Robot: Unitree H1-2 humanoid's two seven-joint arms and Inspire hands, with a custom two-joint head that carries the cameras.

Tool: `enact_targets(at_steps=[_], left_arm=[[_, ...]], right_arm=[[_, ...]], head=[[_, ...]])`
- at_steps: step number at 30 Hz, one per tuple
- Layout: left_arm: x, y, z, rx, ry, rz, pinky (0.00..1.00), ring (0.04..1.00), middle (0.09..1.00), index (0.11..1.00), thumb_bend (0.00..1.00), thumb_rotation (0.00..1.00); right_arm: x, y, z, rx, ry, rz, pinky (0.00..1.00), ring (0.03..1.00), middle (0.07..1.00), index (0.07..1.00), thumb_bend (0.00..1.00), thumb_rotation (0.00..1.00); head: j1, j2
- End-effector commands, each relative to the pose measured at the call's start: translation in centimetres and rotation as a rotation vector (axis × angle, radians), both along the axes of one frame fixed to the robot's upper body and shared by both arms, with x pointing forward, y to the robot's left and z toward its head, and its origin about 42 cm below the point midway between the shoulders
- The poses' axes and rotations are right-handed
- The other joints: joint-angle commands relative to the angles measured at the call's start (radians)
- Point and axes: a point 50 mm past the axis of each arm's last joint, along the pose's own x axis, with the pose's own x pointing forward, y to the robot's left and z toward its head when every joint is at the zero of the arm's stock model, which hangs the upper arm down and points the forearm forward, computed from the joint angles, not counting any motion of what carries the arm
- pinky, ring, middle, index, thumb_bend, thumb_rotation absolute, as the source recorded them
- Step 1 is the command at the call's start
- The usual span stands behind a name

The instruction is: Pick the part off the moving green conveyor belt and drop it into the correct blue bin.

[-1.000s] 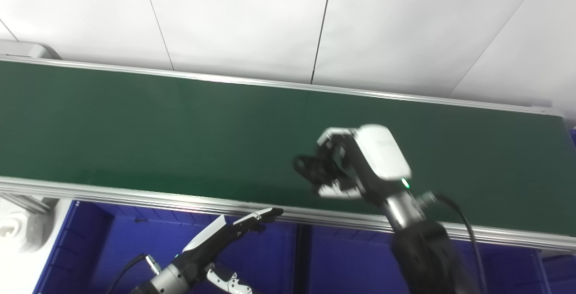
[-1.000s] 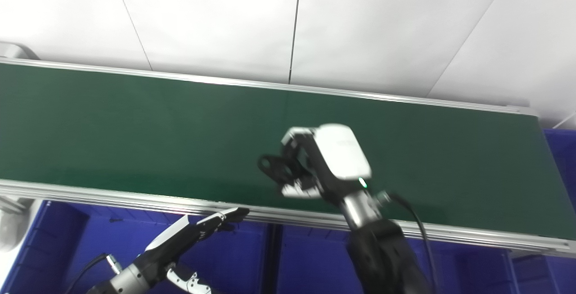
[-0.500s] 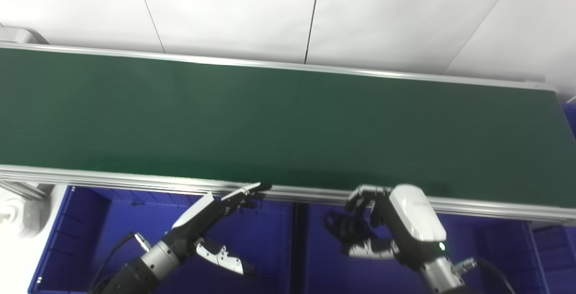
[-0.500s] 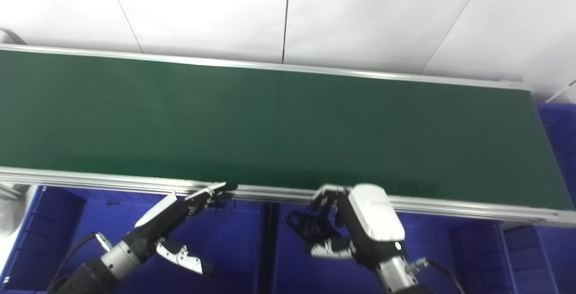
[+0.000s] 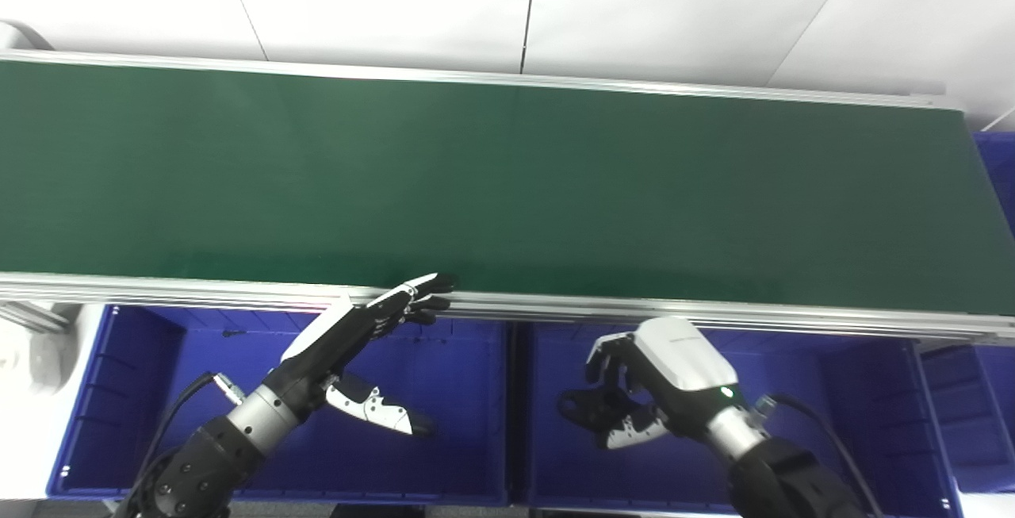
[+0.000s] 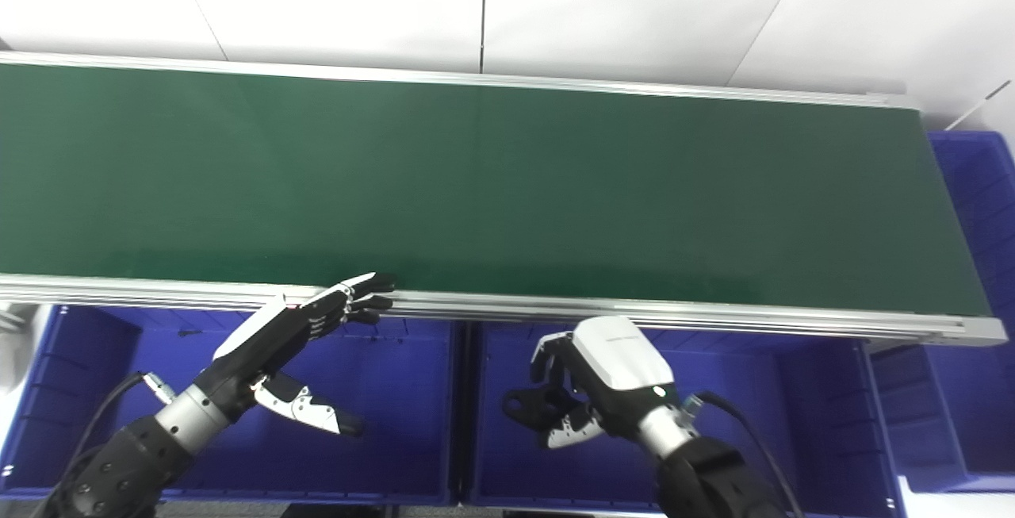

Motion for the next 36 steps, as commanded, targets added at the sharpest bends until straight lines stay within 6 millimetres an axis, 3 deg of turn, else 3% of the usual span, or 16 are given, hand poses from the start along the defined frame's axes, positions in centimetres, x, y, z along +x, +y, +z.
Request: enact_targets(at_steps=[1, 2, 4, 5, 7, 9, 10, 15, 17, 18, 20, 24, 28, 30, 34, 36], left_arm=[[0.2, 0.2, 1.0, -0.015, -0.029, -0.001, 0.82, 0.869, 0.928, 0.908, 0.90, 0.27], [0.2, 0.2, 1.1, -0.014, -0.031, -0.001, 0.82, 0.869, 0.929, 0.908, 0.90, 0.27], [0.1, 0.1, 1.2, -0.015, -0.035, -0.001, 0.82, 0.863, 0.928, 0.907, 0.90, 0.26], [0.1, 0.1, 1.2, -0.013, -0.035, -0.001, 0.82, 0.861, 0.928, 0.907, 0.90, 0.26], [0.0, 0.0, 1.4, -0.009, -0.036, -0.002, 0.82, 0.861, 0.924, 0.907, 0.91, 0.27], [0.0, 0.0, 1.5, -0.007, -0.036, -0.003, 0.82, 0.861, 0.923, 0.907, 0.91, 0.28], [-0.1, 0.0, 1.5, -0.003, -0.037, -0.003, 0.81, 0.860, 0.923, 0.906, 0.91, 0.28], [-0.4, 0.0, 1.3, -0.006, -0.044, -0.012, 0.81, 0.860, 0.921, 0.907, 0.90, 0.28], [-0.5, -0.1, 1.3, -0.003, -0.055, -0.016, 0.81, 0.862, 0.926, 0.906, 0.90, 0.28], [-0.5, -0.1, 1.3, -0.002, -0.059, -0.018, 0.81, 0.862, 0.927, 0.901, 0.90, 0.28], [-0.6, 0.0, 1.2, -0.003, -0.058, -0.018, 0.82, 0.865, 0.928, 0.896, 0.90, 0.28], [-0.9, -0.1, 1.0, -0.013, -0.046, -0.025, 0.82, 0.873, 0.932, 0.894, 0.90, 0.26], [-1.3, 0.0, 0.9, -0.006, -0.035, -0.025, 0.85, 0.894, 0.936, 0.903, 0.90, 0.26], [-1.5, 0.0, 0.8, -0.013, -0.031, -0.022, 0.85, 0.896, 0.936, 0.905, 0.90, 0.26], [-1.9, -0.2, 0.5, -0.015, -0.031, -0.022, 0.85, 0.896, 0.935, 0.908, 0.89, 0.26], [-2.1, -0.2, 0.4, -0.014, -0.031, -0.022, 0.85, 0.895, 0.935, 0.912, 0.89, 0.27]], right_arm=[[0.7, 0.4, 0.1, -0.071, 0.053, 0.017, 0.49, 0.571, 0.639, 0.497, 0.51, 0.10], [1.0, 0.5, 0.2, -0.123, 0.086, 0.045, 0.55, 0.624, 0.682, 0.498, 0.50, 0.13], [1.3, 0.7, 0.3, -0.193, 0.138, 0.065, 0.87, 0.868, 0.874, 0.807, 0.57, 0.70], [1.3, 0.7, 0.5, -0.214, 0.149, 0.070, 0.95, 0.935, 0.924, 0.874, 0.61, 0.85], [1.0, 0.8, 0.8, -0.239, 0.153, 0.071, 0.99, 0.987, 0.961, 0.915, 0.65, 0.97], [0.4, 0.8, 1.4, -0.262, 0.136, 0.061, 1.00, 0.995, 0.973, 0.917, 0.66, 0.99], [0.0, 0.9, 1.7, -0.258, 0.093, 0.043, 1.00, 0.997, 0.981, 0.914, 0.66, 1.00], [-2.5, 0.4, 3.0, -0.173, -0.072, -0.049, 1.00, 0.967, 0.995, 0.866, 0.60, 0.75], [-3.8, 0.4, 3.6, -0.103, -0.125, -0.091, 0.99, 0.962, 0.990, 0.860, 0.60, 0.71], [-4.4, 0.4, 3.9, -0.062, -0.150, -0.117, 0.94, 0.923, 0.965, 0.841, 0.62, 0.59], [-5.8, 0.6, 4.5, 0.057, -0.189, -0.181, 0.88, 0.891, 0.937, 0.829, 0.64, 0.47], [-8.7, 2.1, 6.2, 0.441, -0.150, -0.361, 0.75, 0.847, 0.890, 0.851, 0.65, 0.38], [-10.0, 2.9, 5.7, 0.564, -0.168, -0.391, 0.66, 0.826, 0.946, 0.923, 0.72, 0.26], [-10.4, 3.0, 5.3, 0.587, -0.171, -0.388, 0.66, 0.829, 0.953, 0.938, 0.73, 0.25], [-10.7, 2.9, 4.2, 0.625, -0.170, -0.366, 0.63, 0.824, 0.957, 0.964, 0.77, 0.33], [-10.9, 2.9, 3.8, 0.652, -0.155, -0.361, 0.67, 0.849, 0.959, 0.973, 0.78, 0.34]], head=[[0.001, 0.000], [0.000, 0.000], [0.003, 0.002], [0.004, 0.000], [0.010, 0.001], [0.013, -0.001], [0.013, -0.001], [0.034, -0.007], [0.043, -0.010], [0.043, -0.010], [0.051, -0.020], [0.074, -0.032], [0.095, -0.047], [0.109, -0.054], [0.149, -0.076], [0.168, -0.088]])
